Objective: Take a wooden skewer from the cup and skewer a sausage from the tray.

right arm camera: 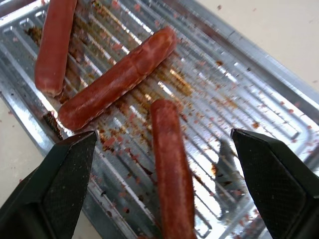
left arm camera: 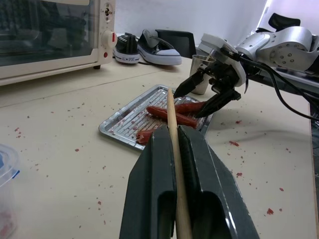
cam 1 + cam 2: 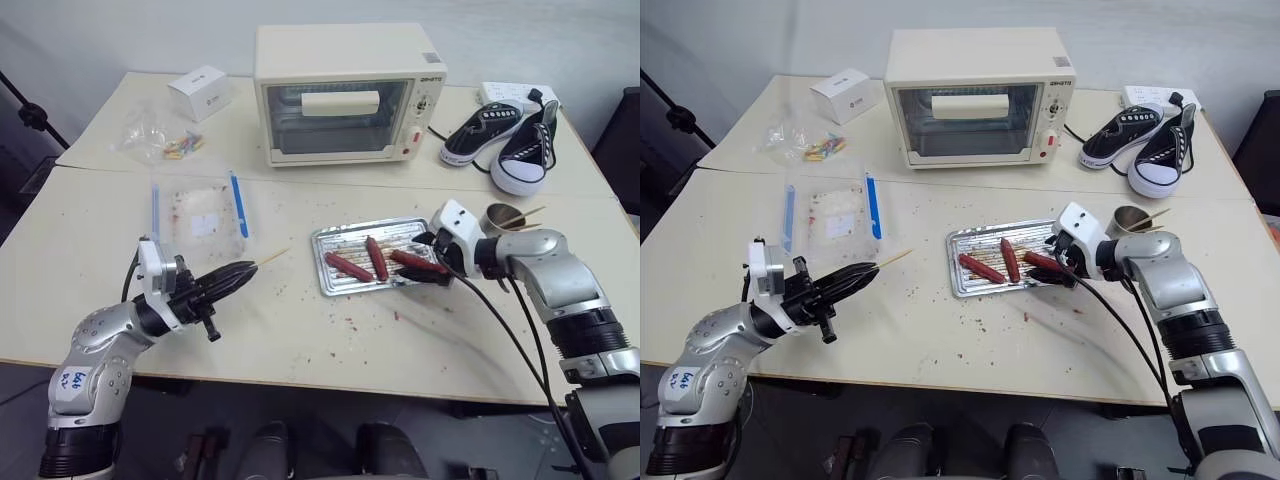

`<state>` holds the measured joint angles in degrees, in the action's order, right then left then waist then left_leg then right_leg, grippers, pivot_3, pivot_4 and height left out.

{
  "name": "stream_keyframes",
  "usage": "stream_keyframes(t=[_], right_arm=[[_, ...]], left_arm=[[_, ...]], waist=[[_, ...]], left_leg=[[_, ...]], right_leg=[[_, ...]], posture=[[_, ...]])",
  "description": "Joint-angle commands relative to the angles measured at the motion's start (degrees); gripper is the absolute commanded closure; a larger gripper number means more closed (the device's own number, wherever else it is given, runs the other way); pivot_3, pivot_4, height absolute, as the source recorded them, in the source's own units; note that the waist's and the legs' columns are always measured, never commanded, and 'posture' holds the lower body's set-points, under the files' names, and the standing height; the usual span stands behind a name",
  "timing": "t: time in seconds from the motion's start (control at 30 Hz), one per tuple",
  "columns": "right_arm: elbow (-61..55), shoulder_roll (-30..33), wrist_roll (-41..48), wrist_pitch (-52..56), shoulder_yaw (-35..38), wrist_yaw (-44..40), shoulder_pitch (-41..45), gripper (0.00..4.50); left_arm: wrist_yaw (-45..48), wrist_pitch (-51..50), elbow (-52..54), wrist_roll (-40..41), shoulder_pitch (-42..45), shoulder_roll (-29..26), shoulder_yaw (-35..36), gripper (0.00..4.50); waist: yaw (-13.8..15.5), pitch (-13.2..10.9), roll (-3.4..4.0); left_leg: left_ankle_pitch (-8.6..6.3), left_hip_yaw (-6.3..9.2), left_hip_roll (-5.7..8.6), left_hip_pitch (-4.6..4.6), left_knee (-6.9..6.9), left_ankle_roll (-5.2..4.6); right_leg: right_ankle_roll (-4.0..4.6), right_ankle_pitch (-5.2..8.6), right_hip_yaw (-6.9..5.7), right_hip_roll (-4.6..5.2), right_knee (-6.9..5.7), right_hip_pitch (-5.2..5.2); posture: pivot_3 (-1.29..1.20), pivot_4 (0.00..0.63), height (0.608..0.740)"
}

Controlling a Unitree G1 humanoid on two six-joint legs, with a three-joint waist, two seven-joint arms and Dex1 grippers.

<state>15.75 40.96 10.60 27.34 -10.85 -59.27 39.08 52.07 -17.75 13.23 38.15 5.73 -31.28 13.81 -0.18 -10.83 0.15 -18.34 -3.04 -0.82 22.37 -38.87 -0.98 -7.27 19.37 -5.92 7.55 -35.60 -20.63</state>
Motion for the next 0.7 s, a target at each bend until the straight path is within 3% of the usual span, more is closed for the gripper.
stream_keyframes(t=[0.03,0.13,0.53,0.63,0.7], right_arm=[[-1.01,0.12,-0.66,-1.49,0.81,-0.77,-0.09,1.24],[-1.04,-0.14,-1.20,-1.96,1.10,-0.07,-0.39,2.18],[-0.72,-0.37,-2.28,-2.40,1.35,0.68,-1.26,2.18],[-0.83,-0.49,-2.24,-2.48,1.46,0.76,-1.57,2.71],[-0.93,-0.52,-2.16,-2.38,1.54,0.83,-1.67,3.36]], left_arm=[[-0.31,0.14,2.70,1.11,-0.56,0.15,0.58,4.50],[-0.29,0.18,2.61,1.12,-0.61,0.13,0.59,4.50],[0.14,0.22,1.56,1.07,0.66,0.27,0.17,4.50],[0.25,0.23,1.52,1.12,0.78,0.33,0.03,4.50],[0.33,0.21,1.48,1.14,0.81,0.35,0.01,4.50]], waist=[[0.01,0.00,0.00],[0.02,0.00,0.00],[0.03,0.00,0.00],[0.03,0.00,0.00],[0.03,0.00,0.00]], left_leg=[[0.00,0.00,0.00,0.00,0.00,0.00],[0.00,0.00,0.00,0.00,0.00,0.00],[0.00,0.00,0.00,0.00,0.00,0.00],[0.00,0.00,0.00,0.00,0.00,0.00],[0.00,0.00,0.00,0.00,0.00,0.00]], right_leg=[[0.00,0.00,0.00,0.00,0.00,0.00],[0.00,0.00,0.00,0.00,0.00,0.00],[0.00,0.00,0.00,0.00,0.00,0.00],[0.00,0.00,0.00,0.00,0.00,0.00],[0.00,0.00,0.00,0.00,0.00,0.01]], posture=[[0.00,0.150,0.740],[0.00,0.150,0.740],[0.00,0.150,0.740],[0.00,0.150,0.740],[0.00,0.150,0.740]])
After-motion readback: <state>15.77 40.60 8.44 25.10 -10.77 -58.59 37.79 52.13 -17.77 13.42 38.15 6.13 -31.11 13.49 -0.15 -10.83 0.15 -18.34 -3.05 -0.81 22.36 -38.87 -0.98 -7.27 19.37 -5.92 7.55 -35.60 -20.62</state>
